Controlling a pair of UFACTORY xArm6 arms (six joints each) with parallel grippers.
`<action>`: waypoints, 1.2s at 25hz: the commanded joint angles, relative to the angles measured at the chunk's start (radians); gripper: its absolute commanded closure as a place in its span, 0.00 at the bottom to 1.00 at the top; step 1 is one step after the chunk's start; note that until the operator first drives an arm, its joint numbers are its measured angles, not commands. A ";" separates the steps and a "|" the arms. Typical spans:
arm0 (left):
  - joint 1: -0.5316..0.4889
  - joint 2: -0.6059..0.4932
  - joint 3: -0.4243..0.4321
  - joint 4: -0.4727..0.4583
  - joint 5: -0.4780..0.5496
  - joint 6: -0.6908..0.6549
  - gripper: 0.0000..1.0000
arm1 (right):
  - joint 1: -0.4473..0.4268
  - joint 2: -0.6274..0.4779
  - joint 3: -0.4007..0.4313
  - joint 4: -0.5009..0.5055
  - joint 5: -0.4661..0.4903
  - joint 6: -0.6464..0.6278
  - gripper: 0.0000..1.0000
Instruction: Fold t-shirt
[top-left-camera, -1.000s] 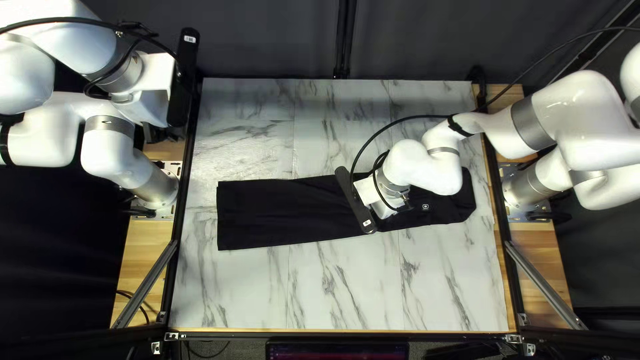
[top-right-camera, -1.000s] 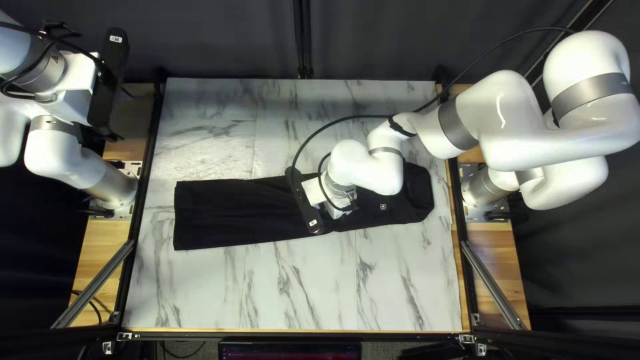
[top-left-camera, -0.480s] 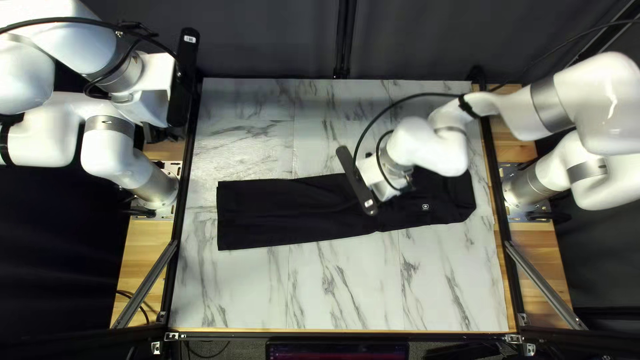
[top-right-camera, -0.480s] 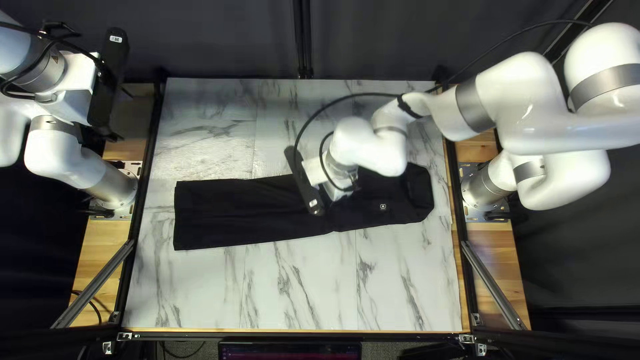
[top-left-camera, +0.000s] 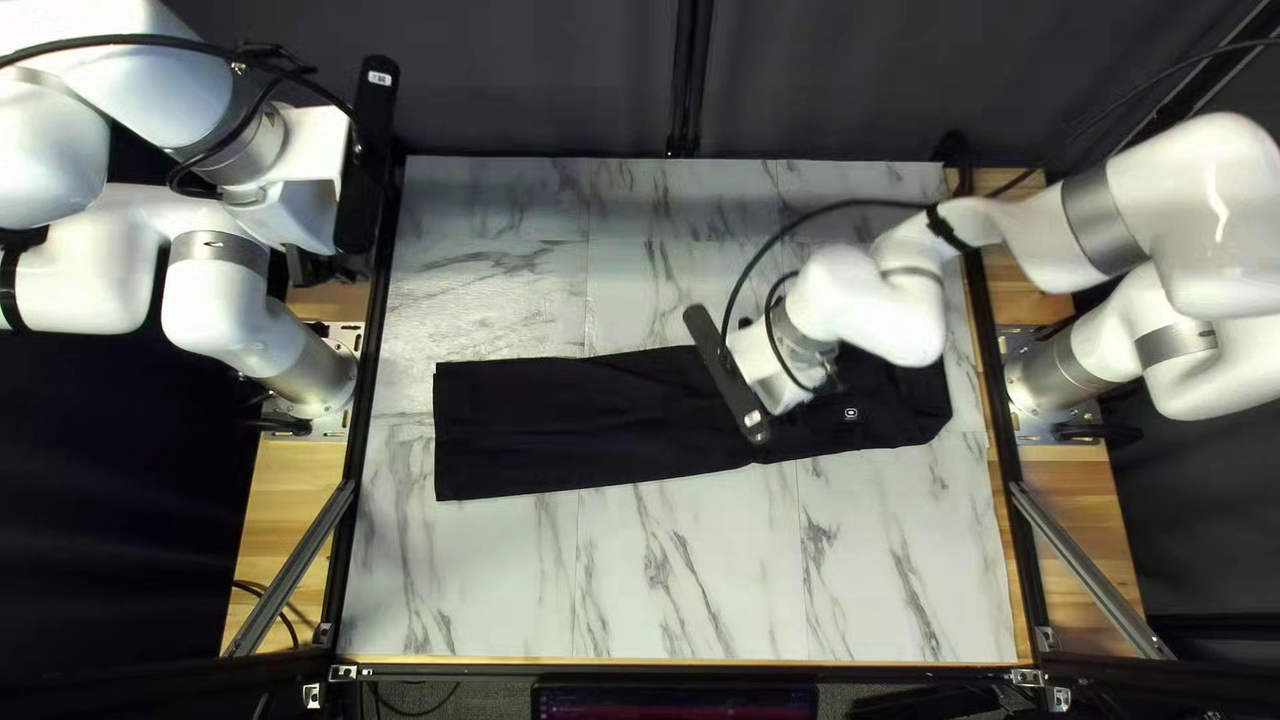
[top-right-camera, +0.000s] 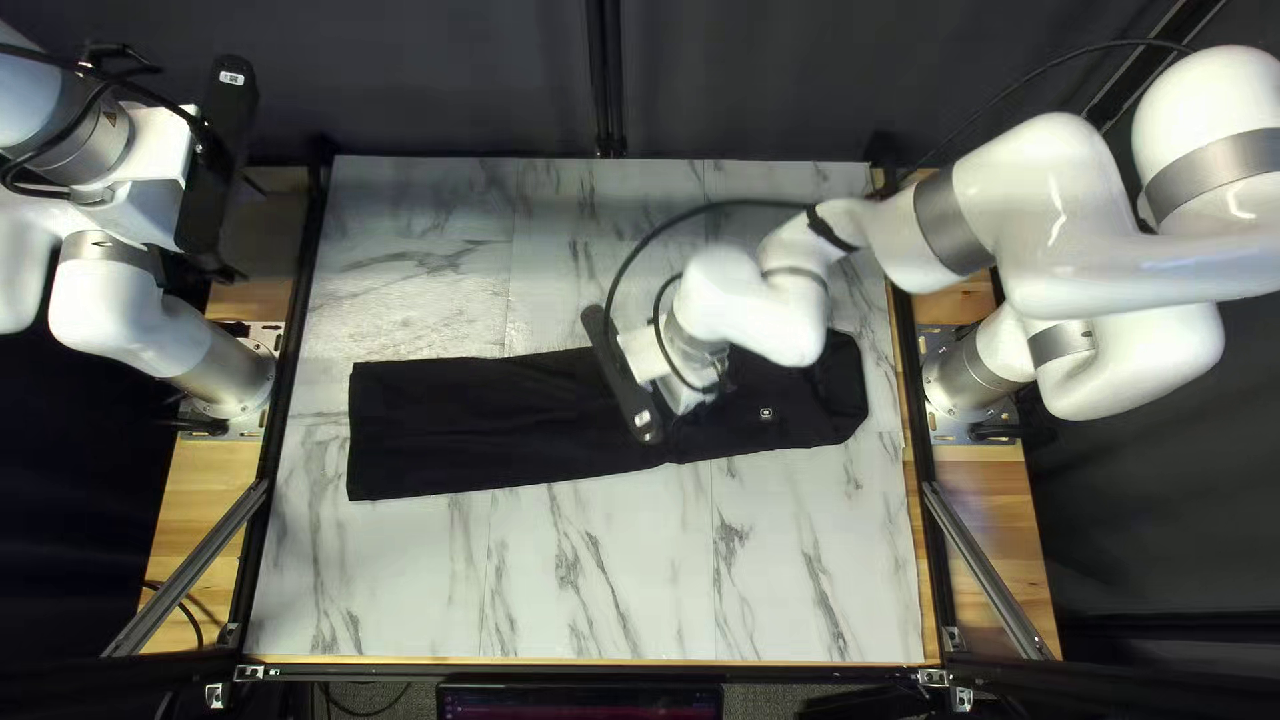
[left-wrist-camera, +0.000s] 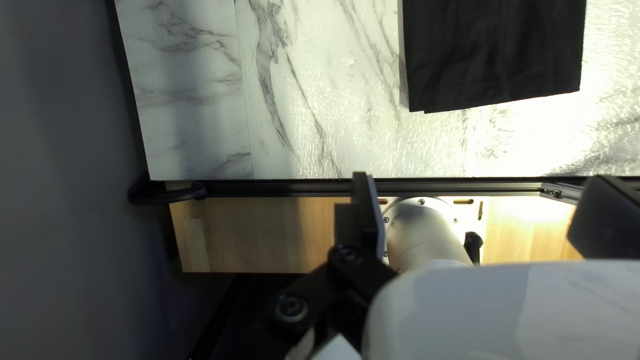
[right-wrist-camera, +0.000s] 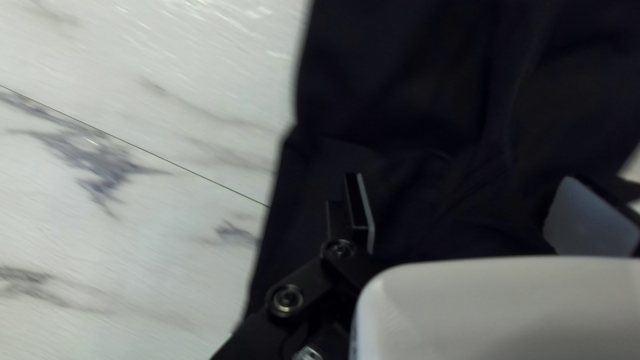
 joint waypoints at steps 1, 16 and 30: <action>0.000 0.000 0.000 0.000 0.000 0.000 0.00 | 0.055 -0.026 -0.005 -0.057 0.005 0.102 0.00; 0.000 0.000 0.000 0.000 0.000 0.000 0.00 | -0.085 -0.360 0.252 -0.153 0.127 0.155 0.00; 0.000 0.000 0.000 0.000 0.000 0.000 0.00 | -0.215 -0.470 0.391 -0.013 0.285 0.063 0.00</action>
